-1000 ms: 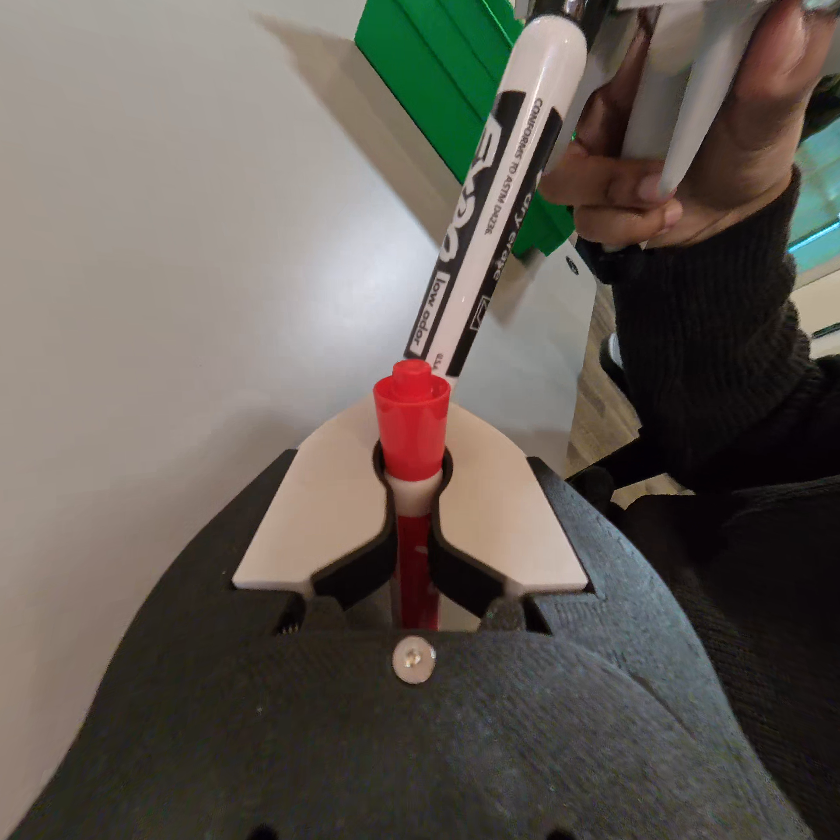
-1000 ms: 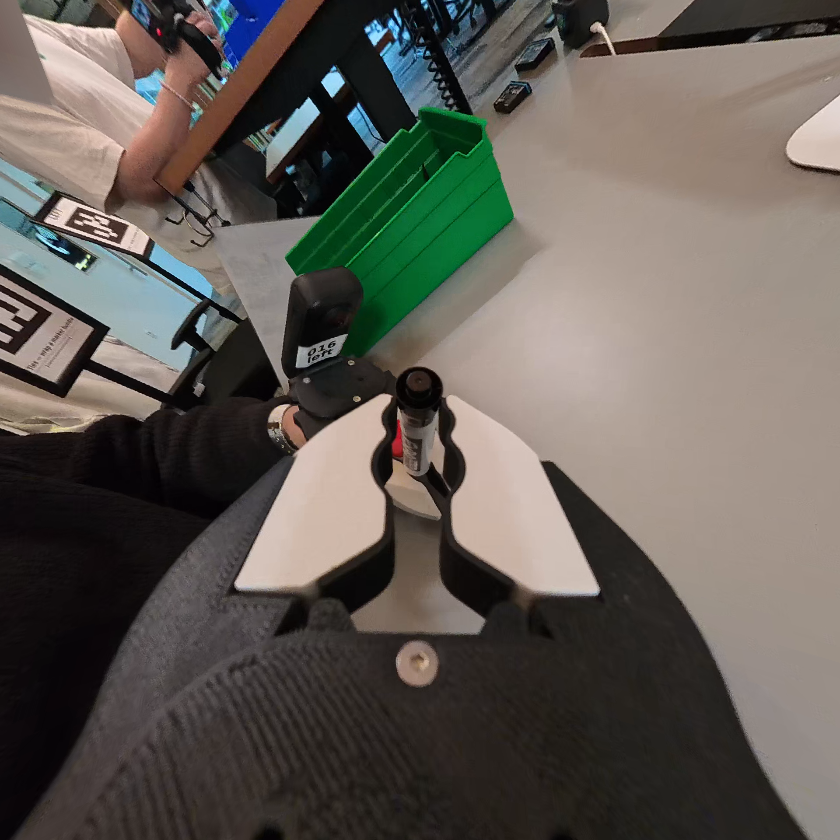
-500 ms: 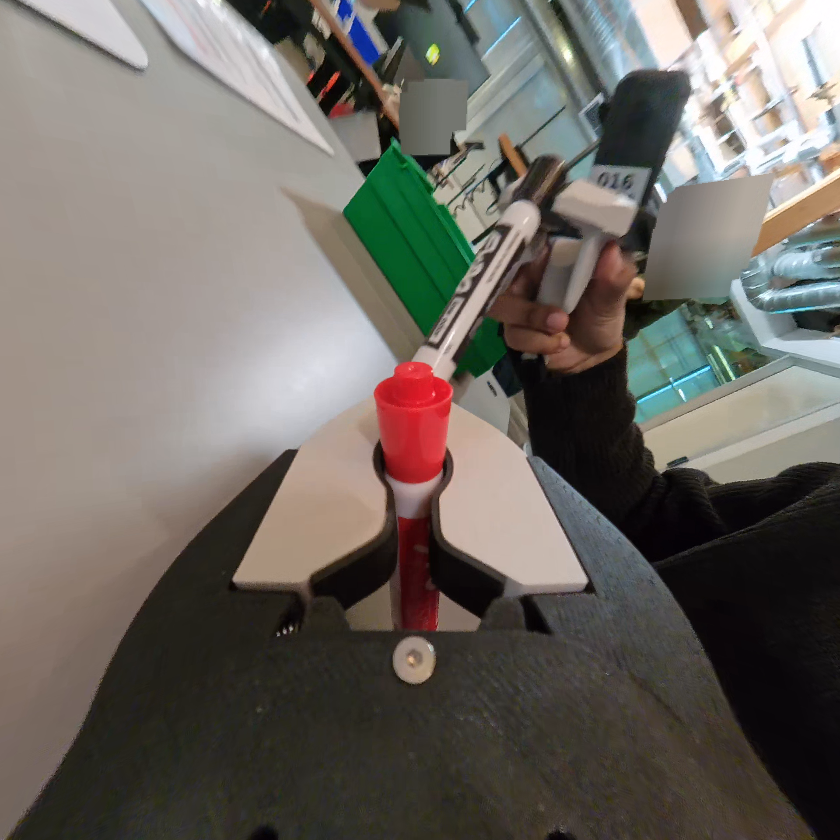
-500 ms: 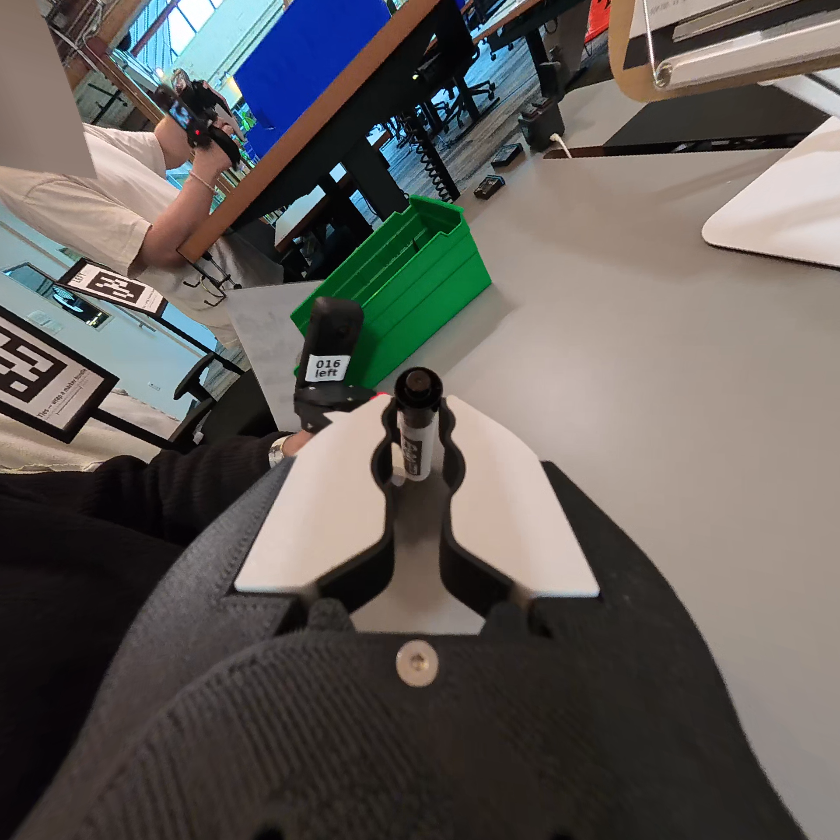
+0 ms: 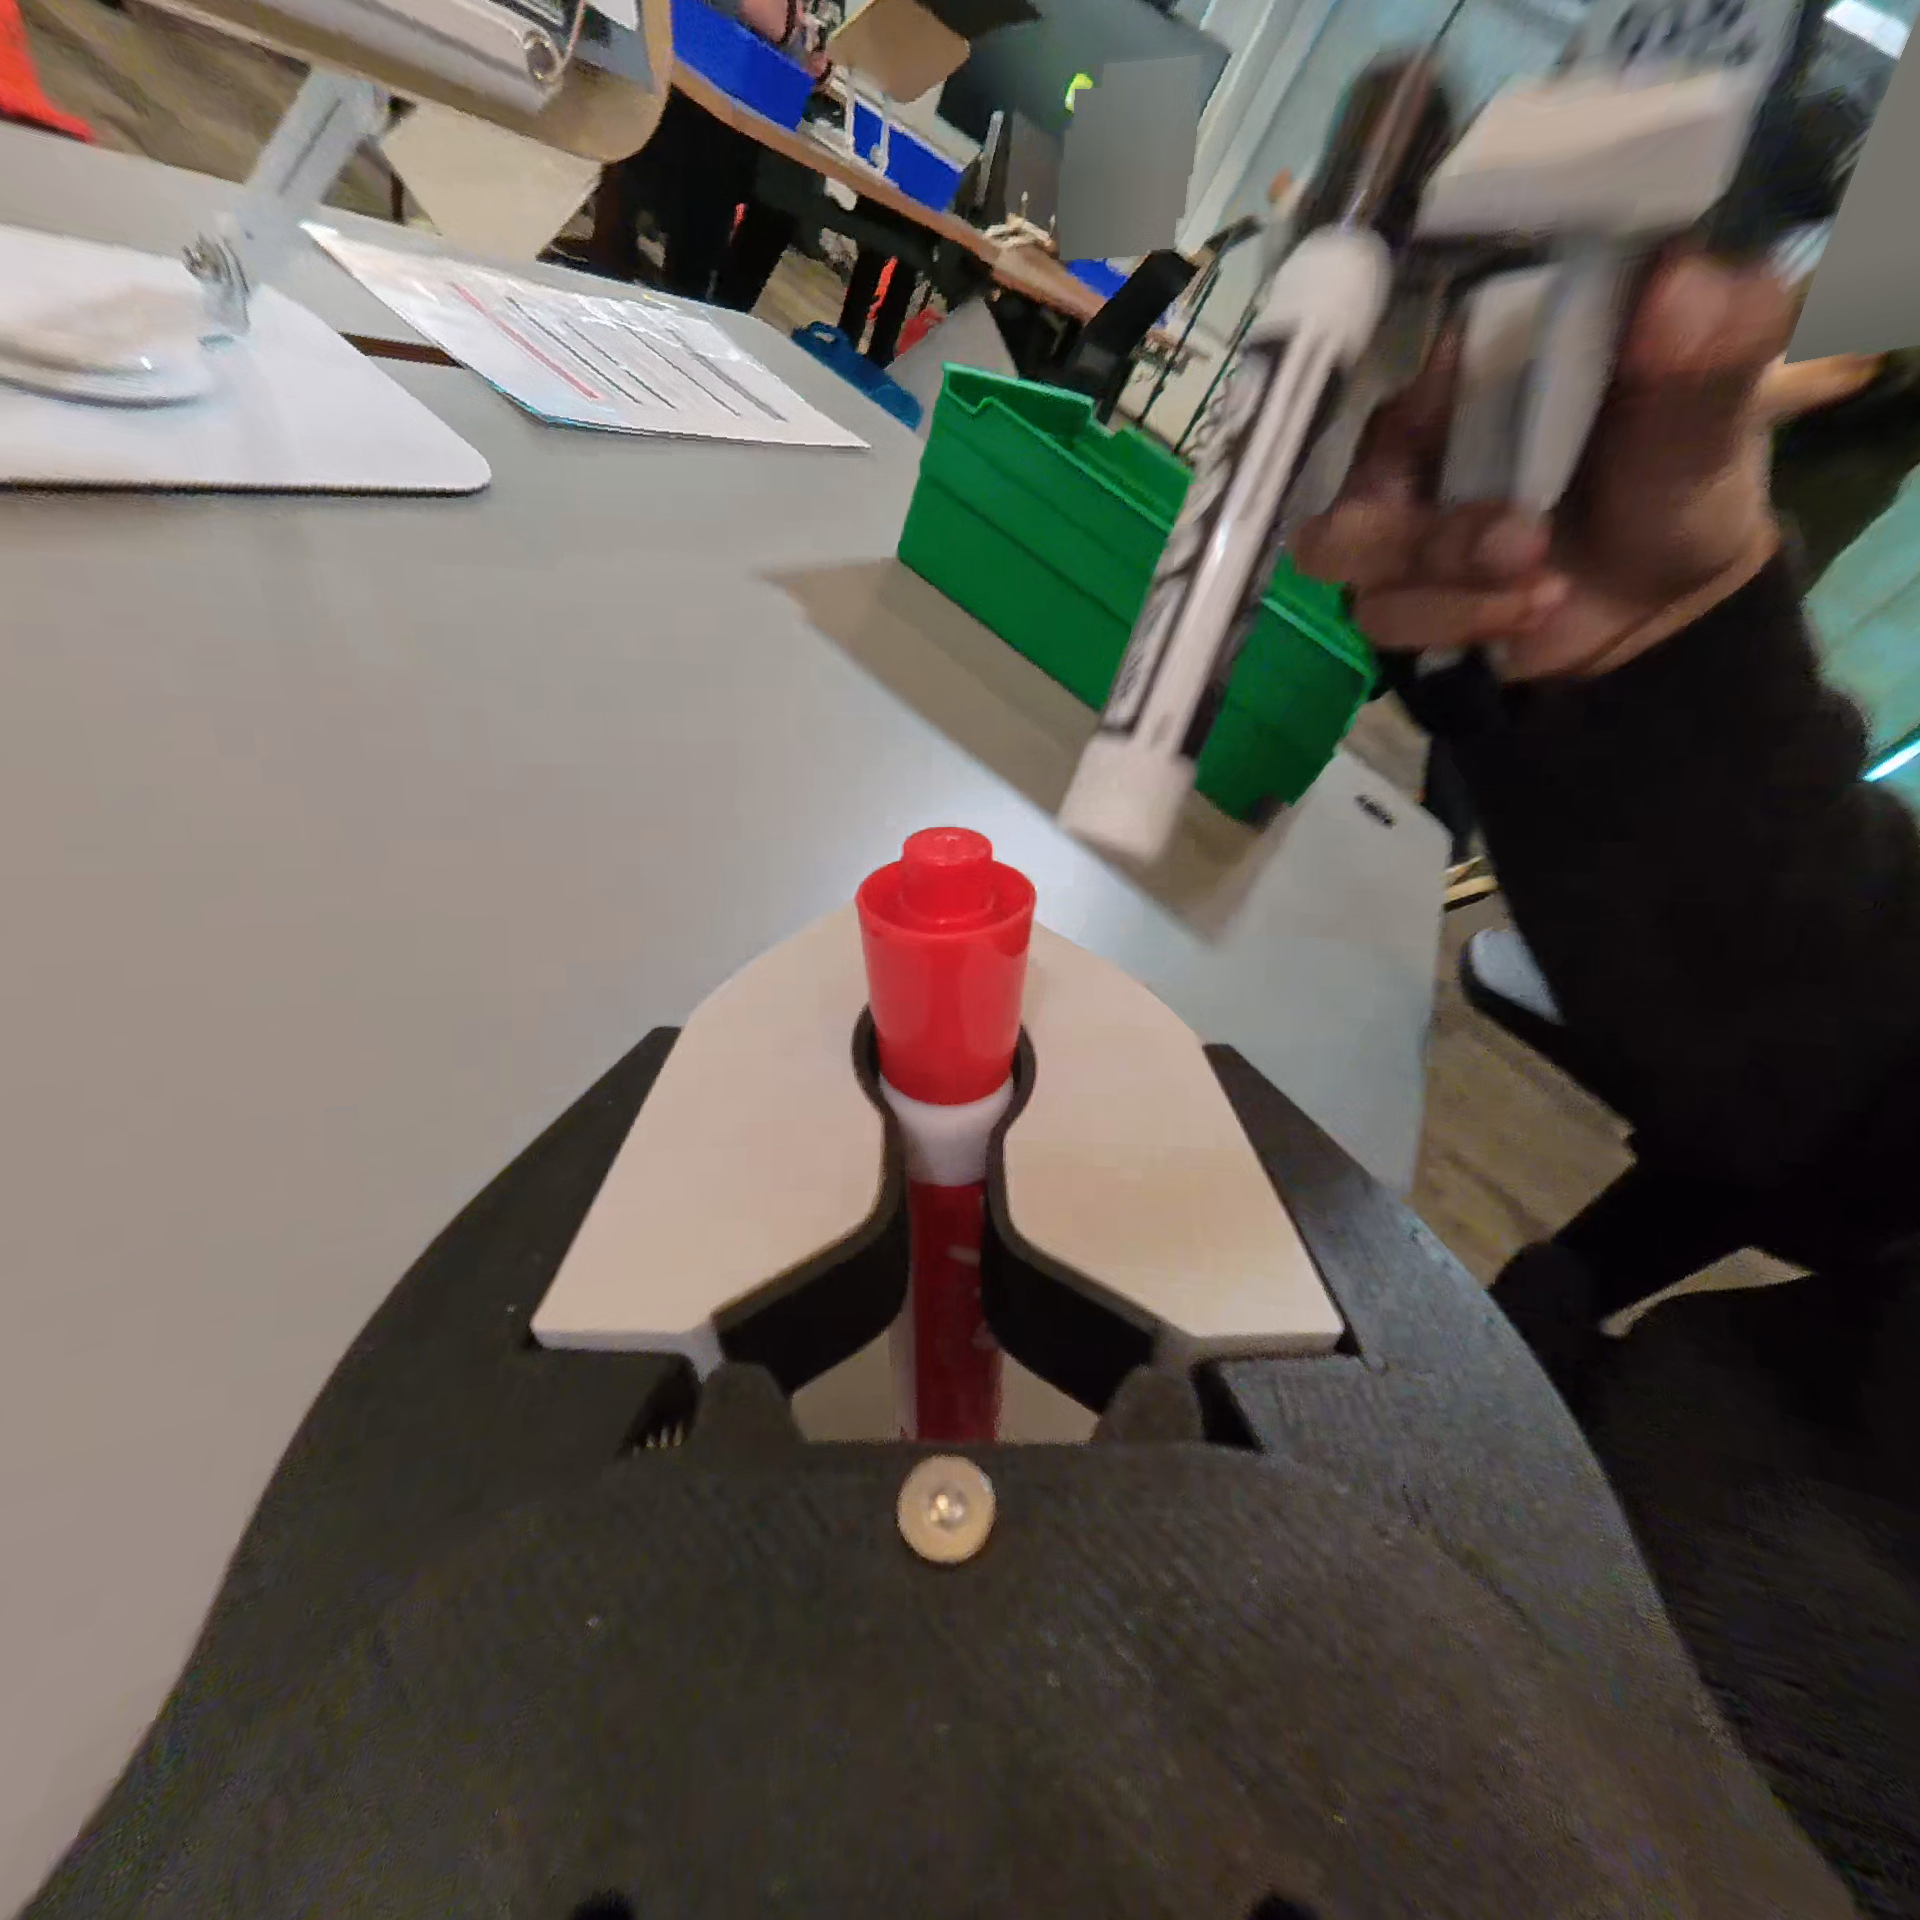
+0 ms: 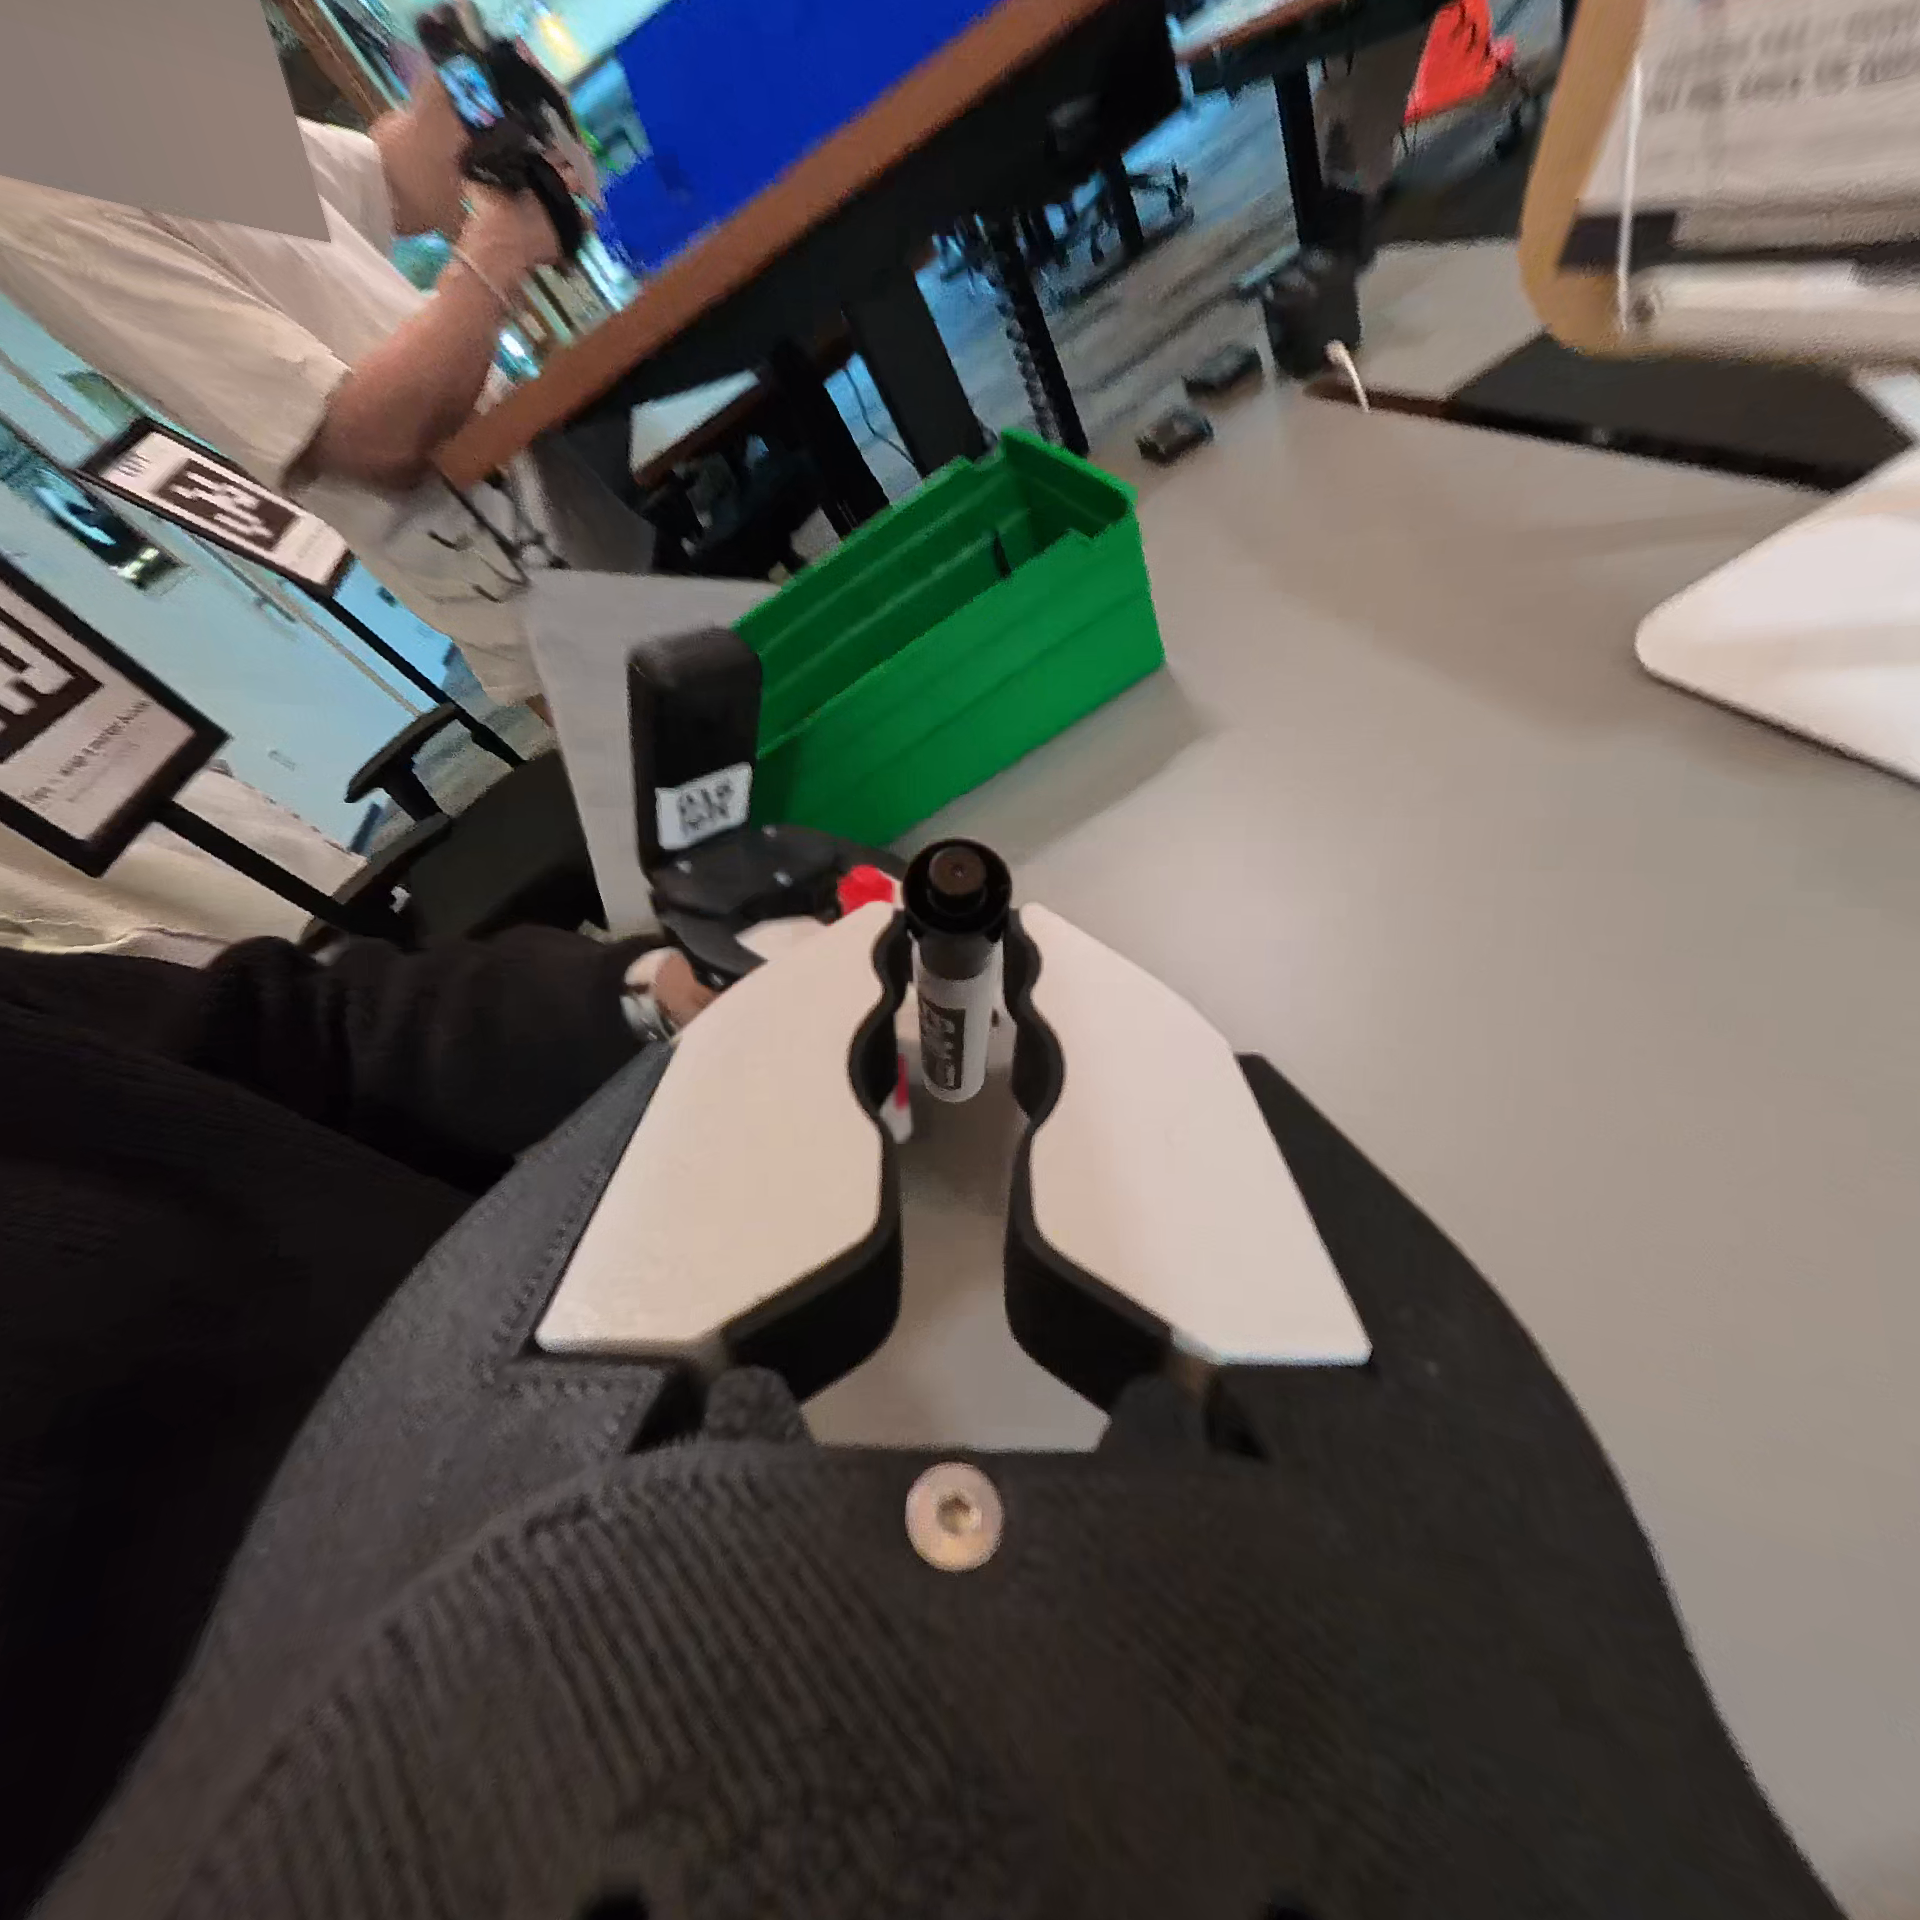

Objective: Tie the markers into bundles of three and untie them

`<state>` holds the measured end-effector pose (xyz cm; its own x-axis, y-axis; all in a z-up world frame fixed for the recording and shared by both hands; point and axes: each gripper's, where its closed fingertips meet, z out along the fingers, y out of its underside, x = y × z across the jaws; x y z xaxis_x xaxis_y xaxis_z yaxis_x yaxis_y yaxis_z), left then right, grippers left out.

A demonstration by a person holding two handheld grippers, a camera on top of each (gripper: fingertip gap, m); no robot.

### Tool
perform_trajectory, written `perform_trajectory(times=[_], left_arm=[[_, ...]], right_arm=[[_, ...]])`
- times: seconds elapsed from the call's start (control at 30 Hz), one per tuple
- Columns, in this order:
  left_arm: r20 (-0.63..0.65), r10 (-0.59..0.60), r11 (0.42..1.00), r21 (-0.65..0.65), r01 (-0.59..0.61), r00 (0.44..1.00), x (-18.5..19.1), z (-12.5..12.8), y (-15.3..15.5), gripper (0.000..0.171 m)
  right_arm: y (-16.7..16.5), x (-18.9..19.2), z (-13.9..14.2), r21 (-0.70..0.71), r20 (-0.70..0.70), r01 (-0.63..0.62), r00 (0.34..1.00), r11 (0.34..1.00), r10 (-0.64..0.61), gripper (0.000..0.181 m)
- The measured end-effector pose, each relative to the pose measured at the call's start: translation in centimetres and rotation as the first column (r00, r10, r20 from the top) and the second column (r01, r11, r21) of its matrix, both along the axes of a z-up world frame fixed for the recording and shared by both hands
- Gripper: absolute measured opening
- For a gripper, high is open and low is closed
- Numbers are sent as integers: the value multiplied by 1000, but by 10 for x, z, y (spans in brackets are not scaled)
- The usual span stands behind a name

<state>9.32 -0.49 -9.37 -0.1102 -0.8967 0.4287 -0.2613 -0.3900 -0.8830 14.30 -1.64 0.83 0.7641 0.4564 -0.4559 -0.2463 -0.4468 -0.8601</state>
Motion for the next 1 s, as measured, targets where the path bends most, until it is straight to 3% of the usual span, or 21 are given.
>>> perform_trajectory(times=[0.13,0.3,0.47,0.63,0.77,0.9,1.0], left_arm=[[-38,18,996,89,-14,999,3,-6,-5,10],[-57,-6,995,100,12,998,3,-8,-13,10],[-42,-34,998,60,36,999,0,-5,-14,10],[-75,-54,979,-198,38,996,1,-11,-11,10],[30,4,868,-496,11,1000,-3,8,10,10],[111,37,782,-622,40,993,-8,19,26,10],[136,-55,749,-650,131,989,-8,23,12,9]], right_arm=[[-9,-30,36,112,9,-44,999,993,44,17],[-6,-68,36,144,156,-59,987,988,36,17],[-5,-38,38,145,247,45,966,988,-80,18],[-9,-13,35,110,112,78,990,991,-91,18],[-20,-14,-7,7,37,61,997,998,-61,18],[-37,-19,-42,-49,-199,9,980,999,-19,18],[-39,-17,-62,-100,-295,-31,956,994,0,17]])
